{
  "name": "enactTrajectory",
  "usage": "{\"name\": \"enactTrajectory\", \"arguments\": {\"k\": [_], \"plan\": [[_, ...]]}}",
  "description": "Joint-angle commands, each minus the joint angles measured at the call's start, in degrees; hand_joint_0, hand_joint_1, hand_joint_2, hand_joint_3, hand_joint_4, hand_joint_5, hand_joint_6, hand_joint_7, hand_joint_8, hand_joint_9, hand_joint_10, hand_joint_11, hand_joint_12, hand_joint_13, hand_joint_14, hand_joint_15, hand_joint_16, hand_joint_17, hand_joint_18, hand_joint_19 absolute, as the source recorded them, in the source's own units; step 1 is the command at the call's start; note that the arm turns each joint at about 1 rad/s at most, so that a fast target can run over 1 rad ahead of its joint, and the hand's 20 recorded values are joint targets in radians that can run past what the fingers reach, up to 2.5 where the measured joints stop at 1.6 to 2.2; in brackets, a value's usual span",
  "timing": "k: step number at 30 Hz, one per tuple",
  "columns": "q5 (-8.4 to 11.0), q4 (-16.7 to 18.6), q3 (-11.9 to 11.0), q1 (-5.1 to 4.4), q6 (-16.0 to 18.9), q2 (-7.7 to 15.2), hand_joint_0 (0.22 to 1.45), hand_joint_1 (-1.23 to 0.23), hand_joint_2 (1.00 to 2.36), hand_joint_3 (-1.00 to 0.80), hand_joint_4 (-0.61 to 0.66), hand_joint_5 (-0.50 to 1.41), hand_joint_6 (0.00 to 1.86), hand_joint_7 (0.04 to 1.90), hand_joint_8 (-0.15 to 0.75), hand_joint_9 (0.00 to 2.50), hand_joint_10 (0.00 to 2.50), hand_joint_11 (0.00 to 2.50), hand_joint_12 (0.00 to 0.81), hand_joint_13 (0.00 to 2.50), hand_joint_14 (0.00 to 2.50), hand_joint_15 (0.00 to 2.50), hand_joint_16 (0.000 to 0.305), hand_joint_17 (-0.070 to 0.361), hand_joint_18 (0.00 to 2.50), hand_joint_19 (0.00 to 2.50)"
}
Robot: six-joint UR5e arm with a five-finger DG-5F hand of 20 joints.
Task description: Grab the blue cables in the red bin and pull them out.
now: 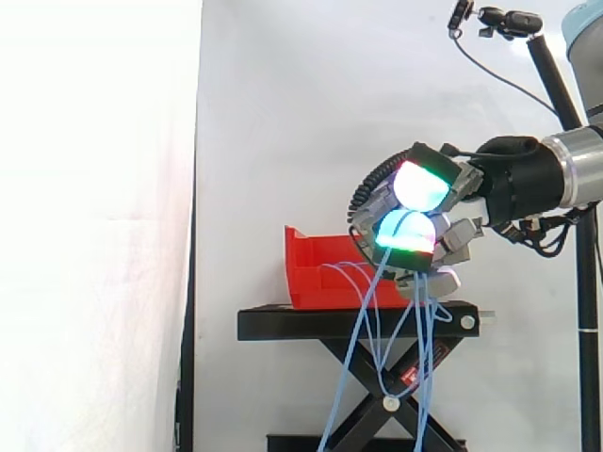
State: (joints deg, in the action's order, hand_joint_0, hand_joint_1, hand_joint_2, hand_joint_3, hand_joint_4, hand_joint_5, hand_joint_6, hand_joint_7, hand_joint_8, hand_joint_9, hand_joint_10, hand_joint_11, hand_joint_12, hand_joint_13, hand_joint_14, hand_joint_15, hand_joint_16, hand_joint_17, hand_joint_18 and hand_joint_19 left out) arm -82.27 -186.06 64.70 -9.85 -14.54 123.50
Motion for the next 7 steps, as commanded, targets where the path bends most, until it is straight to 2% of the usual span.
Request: {"name": "enactTrajectory", "arguments": {"k": [1,7], "plan": [[0.0,0.0,0.0,0.0,0.0,0.0,1.05,-0.98,1.0,-1.0,0.24,0.67,1.1,0.32,0.248,0.81,2.5,0.56,0.344,1.11,2.5,0.46,0.042,0.093,1.23,1.19],[0.0,0.0,0.0,0.0,0.0,0.0,1.05,-0.98,1.0,-1.0,0.25,0.67,1.1,0.33,0.248,0.82,2.5,0.56,0.343,1.11,2.5,0.47,0.041,0.092,1.23,1.19]]}}
